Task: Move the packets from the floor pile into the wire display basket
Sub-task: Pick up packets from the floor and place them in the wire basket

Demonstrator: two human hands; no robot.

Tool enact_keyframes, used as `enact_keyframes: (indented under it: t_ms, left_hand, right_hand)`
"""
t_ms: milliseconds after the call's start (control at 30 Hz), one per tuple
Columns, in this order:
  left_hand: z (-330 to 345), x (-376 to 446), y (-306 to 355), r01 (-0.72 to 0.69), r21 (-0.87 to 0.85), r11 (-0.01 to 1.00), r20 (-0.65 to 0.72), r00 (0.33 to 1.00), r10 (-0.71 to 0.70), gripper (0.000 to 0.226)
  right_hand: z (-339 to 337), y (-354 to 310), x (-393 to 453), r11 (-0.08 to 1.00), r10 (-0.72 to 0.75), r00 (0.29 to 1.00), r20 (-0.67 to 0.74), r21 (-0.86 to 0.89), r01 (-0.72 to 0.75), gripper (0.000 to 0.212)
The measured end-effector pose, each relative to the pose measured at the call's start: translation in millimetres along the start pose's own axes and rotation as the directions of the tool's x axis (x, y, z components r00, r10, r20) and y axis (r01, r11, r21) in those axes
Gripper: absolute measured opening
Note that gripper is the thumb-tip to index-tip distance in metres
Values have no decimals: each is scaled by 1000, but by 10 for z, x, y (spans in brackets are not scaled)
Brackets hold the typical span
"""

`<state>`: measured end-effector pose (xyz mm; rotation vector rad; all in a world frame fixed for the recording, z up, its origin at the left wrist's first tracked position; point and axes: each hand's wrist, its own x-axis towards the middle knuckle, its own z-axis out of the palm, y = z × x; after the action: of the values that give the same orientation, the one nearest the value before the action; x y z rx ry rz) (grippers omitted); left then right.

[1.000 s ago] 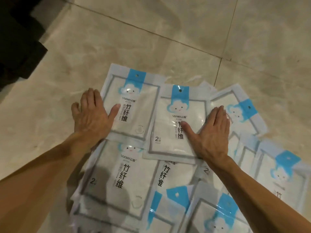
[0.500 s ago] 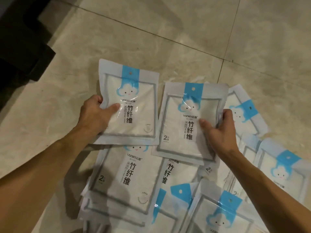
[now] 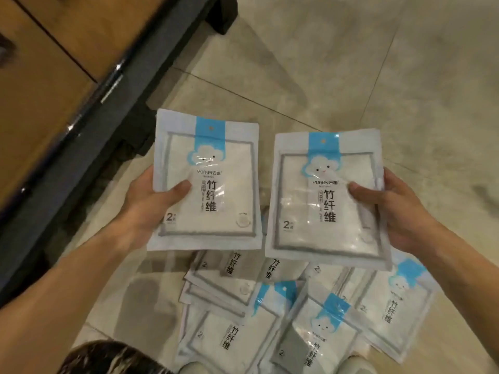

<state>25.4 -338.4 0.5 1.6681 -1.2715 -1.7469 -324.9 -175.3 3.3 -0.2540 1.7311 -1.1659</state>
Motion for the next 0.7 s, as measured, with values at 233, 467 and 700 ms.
enact_keyframes:
  t_ms: [233,467,700]
  left_hand:
    - [-422,-1195,1281,-52,-60,997,-61,997,48,44]
    - [-1033,-2522,2531,-113,-120,986,-128,987,97,47]
    - [-1893,-4205,3692,-179,-200,963,-262,957,123,53]
  right_hand:
    - [113,-1546,-988,999,7,977,214,-34,1,46]
    - [375,-3026,-2335,990,-89,947,309,-73,117,37]
    - [770,-4313,-3938,980,-174,902,396,-15,196,42]
